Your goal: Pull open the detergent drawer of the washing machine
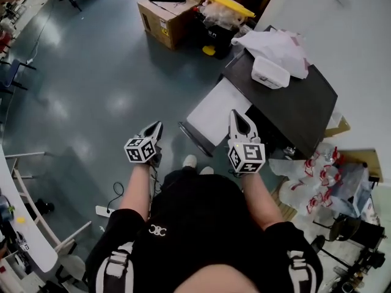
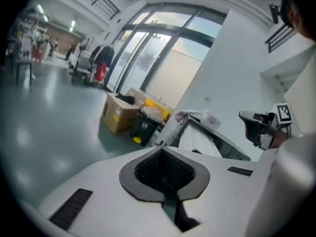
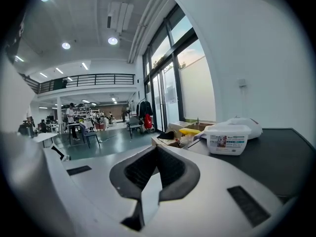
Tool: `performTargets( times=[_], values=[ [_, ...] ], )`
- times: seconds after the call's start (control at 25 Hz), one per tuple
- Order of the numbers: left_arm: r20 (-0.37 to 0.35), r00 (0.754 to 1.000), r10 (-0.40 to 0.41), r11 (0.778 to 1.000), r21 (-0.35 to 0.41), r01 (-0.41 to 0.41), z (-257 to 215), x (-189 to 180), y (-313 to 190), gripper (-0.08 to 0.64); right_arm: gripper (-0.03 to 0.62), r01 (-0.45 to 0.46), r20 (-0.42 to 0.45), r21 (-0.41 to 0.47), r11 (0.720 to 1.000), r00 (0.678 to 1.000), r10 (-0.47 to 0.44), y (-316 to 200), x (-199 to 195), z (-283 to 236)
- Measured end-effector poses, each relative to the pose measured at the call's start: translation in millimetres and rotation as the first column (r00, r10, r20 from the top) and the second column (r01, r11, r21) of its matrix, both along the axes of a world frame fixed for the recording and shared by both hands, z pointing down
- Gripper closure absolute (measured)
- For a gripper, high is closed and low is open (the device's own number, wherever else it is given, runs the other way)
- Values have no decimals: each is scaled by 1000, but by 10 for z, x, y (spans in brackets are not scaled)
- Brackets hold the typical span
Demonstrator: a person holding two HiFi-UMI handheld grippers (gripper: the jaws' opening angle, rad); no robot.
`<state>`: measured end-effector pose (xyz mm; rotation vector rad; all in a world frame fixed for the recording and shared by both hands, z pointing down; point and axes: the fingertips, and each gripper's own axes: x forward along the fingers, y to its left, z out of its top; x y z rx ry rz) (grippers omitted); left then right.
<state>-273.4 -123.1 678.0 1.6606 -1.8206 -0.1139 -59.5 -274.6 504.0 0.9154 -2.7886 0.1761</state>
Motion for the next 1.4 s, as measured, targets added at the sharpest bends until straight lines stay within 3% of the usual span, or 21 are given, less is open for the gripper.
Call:
performTargets(
  times=[0.12, 0.28, 0.48, 0.6, 0.72, 0.88, 1.4],
  values=[
    [164, 984, -71, 997, 32, 67, -455, -120, -53, 558, 589, -8, 24, 11, 1000, 1000, 8, -66, 23, -112],
    [331, 939, -92, 995, 62, 75, -1078, 8, -108, 558, 589, -20, 60, 63, 998, 998, 17, -103, 89, -364],
    [430, 889, -160, 984, 144, 108, -1932, 190, -179, 558, 589, -30, 119, 147, 989, 993, 12, -95, 142, -705],
    [498, 844, -198, 976, 179, 124, -2379, 374, -229, 558, 589, -37, 130, 150, 988, 991, 18, -106, 225, -808],
    [520, 826, -218, 969, 214, 121, -2696, 577, -271, 557, 589, -43, 131, 156, 987, 991, 23, -127, 301, -906],
    [506, 836, -212, 963, 254, 90, -2916, 822, -364, 558, 589, -49, 141, 164, 985, 990, 26, -176, 378, -1024],
    [536, 827, -170, 966, 257, 32, -2989, 942, -570, 558, 589, -51, 135, 171, 984, 990, 28, -270, 390, -1052]
  ],
)
